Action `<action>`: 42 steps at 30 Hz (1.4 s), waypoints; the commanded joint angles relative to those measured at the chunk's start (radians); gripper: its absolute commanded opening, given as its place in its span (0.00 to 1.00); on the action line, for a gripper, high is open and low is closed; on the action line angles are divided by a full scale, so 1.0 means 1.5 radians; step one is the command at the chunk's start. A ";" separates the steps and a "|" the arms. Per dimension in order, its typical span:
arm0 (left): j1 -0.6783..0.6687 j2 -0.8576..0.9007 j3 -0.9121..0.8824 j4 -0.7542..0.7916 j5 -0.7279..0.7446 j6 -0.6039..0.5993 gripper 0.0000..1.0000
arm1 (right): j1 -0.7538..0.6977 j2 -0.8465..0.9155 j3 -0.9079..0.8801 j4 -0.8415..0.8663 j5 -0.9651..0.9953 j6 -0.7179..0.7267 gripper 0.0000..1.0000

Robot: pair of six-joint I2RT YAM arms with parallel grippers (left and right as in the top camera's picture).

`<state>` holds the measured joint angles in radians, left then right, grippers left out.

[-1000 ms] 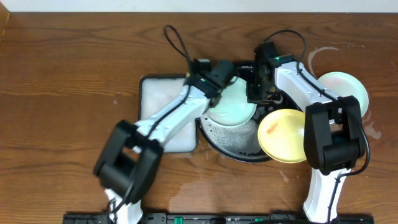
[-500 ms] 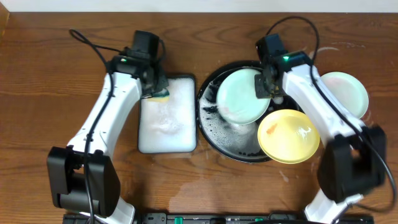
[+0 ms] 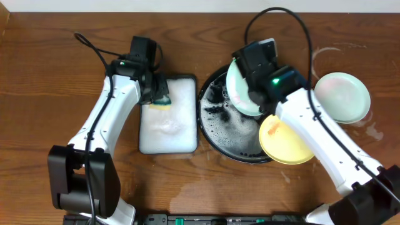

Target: Clean dirty plates on tray and stack at the side

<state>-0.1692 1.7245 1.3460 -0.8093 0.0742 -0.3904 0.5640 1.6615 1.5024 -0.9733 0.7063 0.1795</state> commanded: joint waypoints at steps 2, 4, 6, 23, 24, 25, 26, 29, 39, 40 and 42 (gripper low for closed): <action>0.000 0.005 -0.028 0.010 0.003 0.016 0.08 | 0.055 -0.013 0.004 0.024 0.194 -0.106 0.01; 0.000 0.005 -0.037 0.014 0.004 0.018 0.07 | 0.073 -0.013 0.004 0.044 0.242 -0.143 0.01; 0.000 0.005 -0.047 0.022 0.004 0.021 0.07 | 0.095 -0.013 0.004 0.071 0.287 -0.201 0.01; 0.000 0.046 -0.107 0.077 0.046 0.021 0.12 | 0.145 -0.012 -0.010 0.178 0.269 -0.374 0.01; 0.000 0.048 -0.107 0.077 0.046 0.021 0.14 | 0.140 -0.012 -0.015 0.178 0.269 -0.367 0.01; 0.000 0.048 -0.107 0.077 0.046 0.021 0.15 | 0.136 -0.012 -0.018 0.177 0.269 -0.366 0.01; 0.000 0.048 -0.107 0.077 0.046 0.021 0.16 | 0.132 -0.012 -0.020 0.175 0.269 -0.367 0.01; 0.000 0.048 -0.107 0.079 0.046 0.021 0.48 | 0.129 -0.012 -0.021 0.175 0.266 -0.367 0.01; 0.002 0.041 -0.102 0.080 0.046 0.021 0.76 | 0.090 -0.012 -0.031 0.187 0.212 -0.331 0.01; 0.002 0.036 -0.102 0.079 0.046 0.021 0.76 | 0.085 -0.012 -0.031 0.195 0.210 -0.317 0.01; 0.002 0.027 -0.102 0.080 0.046 0.021 0.76 | 0.084 -0.012 -0.032 0.198 0.184 -0.312 0.01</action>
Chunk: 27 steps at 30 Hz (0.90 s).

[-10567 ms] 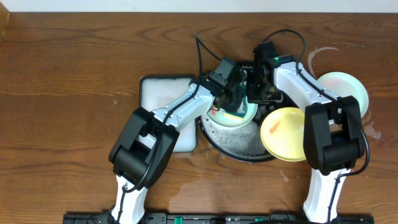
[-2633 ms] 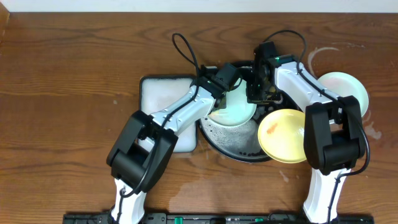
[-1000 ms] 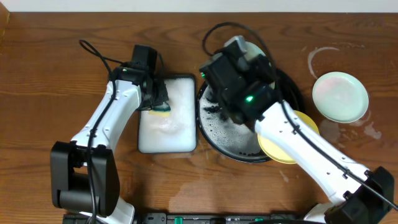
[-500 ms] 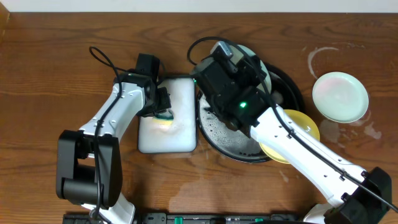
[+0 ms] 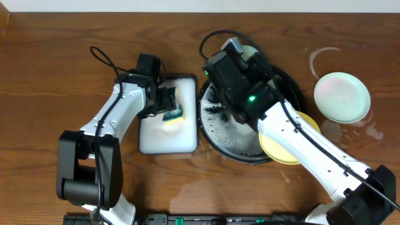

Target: Clean dirty plates on tray and stack at the side

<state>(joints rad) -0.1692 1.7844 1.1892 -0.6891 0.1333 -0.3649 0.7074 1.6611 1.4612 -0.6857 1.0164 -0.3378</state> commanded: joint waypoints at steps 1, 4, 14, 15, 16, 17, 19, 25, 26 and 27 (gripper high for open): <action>0.002 -0.017 0.003 0.000 0.006 0.004 0.76 | -0.012 -0.010 -0.004 0.006 -0.024 0.018 0.01; 0.002 -0.022 0.003 -0.001 0.006 0.004 0.76 | -0.012 -0.008 -0.004 0.027 0.032 -0.004 0.01; 0.002 -0.032 0.015 -0.034 -0.004 0.009 0.65 | 0.001 -0.006 -0.004 0.026 0.023 -0.012 0.01; 0.002 -0.039 0.022 -0.044 -0.004 0.009 0.65 | -0.001 -0.006 -0.004 0.028 0.022 -0.006 0.01; 0.002 -0.050 0.026 -0.048 -0.004 0.009 0.65 | -0.004 -0.006 -0.004 0.032 0.019 0.011 0.01; 0.002 -0.061 0.027 -0.046 -0.004 0.009 0.66 | -0.006 -0.006 -0.004 0.034 0.008 0.025 0.01; 0.002 -0.085 0.027 -0.039 -0.006 0.008 0.66 | -0.012 -0.004 -0.004 0.028 -0.042 0.047 0.01; 0.000 -0.104 0.026 -0.040 -0.007 0.009 0.75 | -0.022 0.018 -0.024 0.047 0.019 0.038 0.01; 0.000 -0.101 0.026 -0.045 -0.006 0.009 0.76 | -0.022 0.022 -0.025 0.057 0.043 0.038 0.01; 0.000 -0.099 0.025 -0.047 -0.006 0.009 0.77 | -0.022 0.024 -0.025 0.065 0.052 0.038 0.01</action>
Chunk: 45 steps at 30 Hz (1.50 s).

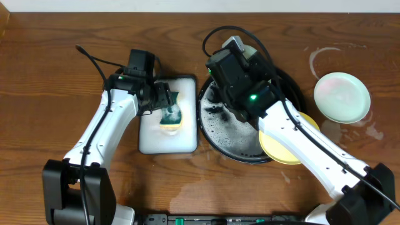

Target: Clean dirty plates on tray and stack at the side

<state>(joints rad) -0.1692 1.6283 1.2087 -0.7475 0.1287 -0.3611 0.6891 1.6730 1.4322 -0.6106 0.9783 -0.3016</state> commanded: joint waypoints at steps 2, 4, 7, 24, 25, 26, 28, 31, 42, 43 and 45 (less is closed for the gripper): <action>0.000 0.009 0.007 -0.009 -0.004 0.006 0.77 | -0.002 0.016 -0.006 0.016 0.057 -0.006 0.01; 0.000 0.011 0.002 -0.006 -0.004 0.006 0.77 | 0.004 0.016 -0.006 0.017 0.094 -0.068 0.01; 0.000 0.010 0.000 -0.007 -0.004 0.006 0.77 | 0.003 0.016 -0.006 0.081 0.188 -0.038 0.01; 0.000 0.011 0.000 -0.015 -0.004 0.006 0.78 | -0.021 0.021 -0.026 -0.060 -0.043 0.182 0.01; 0.000 0.011 0.000 -0.015 -0.004 0.006 0.78 | -0.032 0.021 -0.026 -0.061 -0.044 0.191 0.01; 0.000 0.011 0.000 -0.015 -0.004 0.006 0.78 | -0.042 0.021 -0.026 -0.061 -0.045 0.202 0.01; 0.000 0.011 0.000 -0.014 -0.004 0.006 0.78 | -0.055 0.021 -0.026 -0.060 -0.075 0.210 0.01; 0.000 0.011 0.000 -0.008 -0.004 0.006 0.78 | -0.058 0.021 -0.026 -0.073 -0.060 0.137 0.01; 0.000 0.011 -0.001 -0.004 -0.004 0.006 0.78 | -0.040 0.021 -0.026 -0.005 0.149 0.079 0.01; 0.000 0.011 -0.001 -0.004 -0.004 0.006 0.78 | -0.036 0.021 -0.026 0.027 0.188 0.032 0.01; 0.000 0.011 -0.001 -0.004 -0.004 0.006 0.78 | -0.021 0.021 -0.026 0.110 0.240 -0.114 0.01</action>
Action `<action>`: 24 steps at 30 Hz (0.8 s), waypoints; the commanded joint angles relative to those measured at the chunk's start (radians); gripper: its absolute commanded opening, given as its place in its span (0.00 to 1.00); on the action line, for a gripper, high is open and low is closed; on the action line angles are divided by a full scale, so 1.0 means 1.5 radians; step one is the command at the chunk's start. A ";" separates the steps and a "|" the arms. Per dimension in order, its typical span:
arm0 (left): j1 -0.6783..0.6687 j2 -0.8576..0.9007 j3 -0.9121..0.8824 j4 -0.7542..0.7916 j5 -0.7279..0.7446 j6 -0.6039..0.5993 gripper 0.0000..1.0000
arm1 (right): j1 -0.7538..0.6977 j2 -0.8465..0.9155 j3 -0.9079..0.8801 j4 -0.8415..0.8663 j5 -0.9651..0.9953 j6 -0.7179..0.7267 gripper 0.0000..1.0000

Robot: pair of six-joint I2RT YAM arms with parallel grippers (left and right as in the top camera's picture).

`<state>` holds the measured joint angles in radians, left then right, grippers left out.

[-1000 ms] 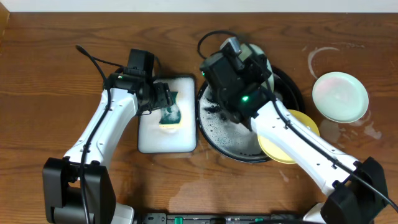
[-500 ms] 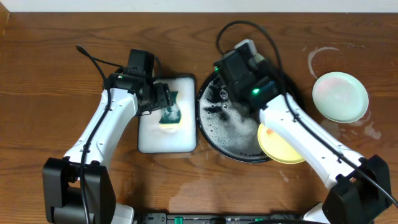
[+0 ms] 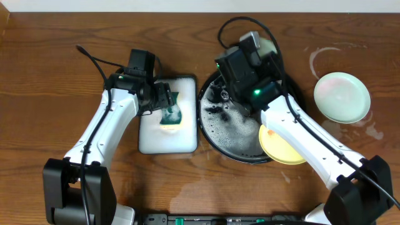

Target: Clean dirty plates on tray and stack at the side

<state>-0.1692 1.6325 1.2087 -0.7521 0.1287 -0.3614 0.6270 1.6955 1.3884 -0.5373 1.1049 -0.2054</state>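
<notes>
My left gripper (image 3: 167,110) is shut on a green and yellow sponge (image 3: 170,117), pressed into the foam of the white soap basin (image 3: 153,140). My right gripper (image 3: 247,69) hangs over the far part of the round black tray (image 3: 228,140); its fingers are hidden under the wrist. A pale green plate (image 3: 269,45) peeks out behind it, apparently held tilted. A yellow plate (image 3: 284,145) with an orange smear lies at the tray's near right rim. Another pale green plate (image 3: 341,97) rests on the table at the right.
Dark crumbs and wet spots (image 3: 215,106) cover the tray's left side. Water marks (image 3: 322,56) show on the wood near the right plate. A wet patch (image 3: 187,187) lies on the table in front of the basin. Cables run from both wrists.
My right wrist has shifted a little to the right and away over the tray, and the pale green plate shows more behind it. The left gripper and sponge are where they were.
First the left gripper held the sponge at the basin's far left, and the right held the pale green plate tilted over the tray. Then the sponge was at the basin's right side and the right wrist further left. The sponge then sat in the basin's middle, where it remains.
</notes>
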 commanded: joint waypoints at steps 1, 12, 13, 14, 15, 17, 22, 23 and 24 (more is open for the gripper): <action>0.000 0.008 -0.001 -0.001 -0.004 0.006 0.78 | 0.027 0.006 0.003 0.082 0.159 -0.221 0.01; 0.000 0.008 -0.001 -0.001 -0.004 0.006 0.78 | 0.079 0.006 0.003 0.115 0.127 -0.268 0.01; 0.000 0.008 -0.001 -0.001 -0.004 0.006 0.78 | 0.077 0.006 0.003 0.096 0.116 -0.239 0.01; 0.000 0.008 -0.001 -0.001 -0.004 0.006 0.78 | 0.072 0.006 0.003 0.071 0.097 -0.201 0.01; 0.000 0.008 -0.001 -0.001 -0.004 0.006 0.78 | 0.065 0.006 0.003 0.035 0.066 -0.151 0.01; 0.000 0.008 -0.001 -0.001 -0.004 0.006 0.78 | 0.046 0.006 0.003 -0.039 -0.018 -0.047 0.01; 0.000 0.008 -0.001 -0.001 -0.004 0.006 0.78 | -0.045 0.006 0.003 -0.138 -0.282 0.149 0.01; 0.000 0.008 -0.001 -0.001 -0.004 0.006 0.78 | -0.068 0.006 0.003 -0.138 -0.322 0.175 0.01; 0.000 0.008 -0.001 -0.001 -0.004 0.006 0.78 | -0.087 0.005 0.003 -0.138 -0.351 0.194 0.01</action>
<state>-0.1692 1.6329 1.2087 -0.7517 0.1287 -0.3614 0.5770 1.6955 1.3888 -0.7422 0.8345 -0.1528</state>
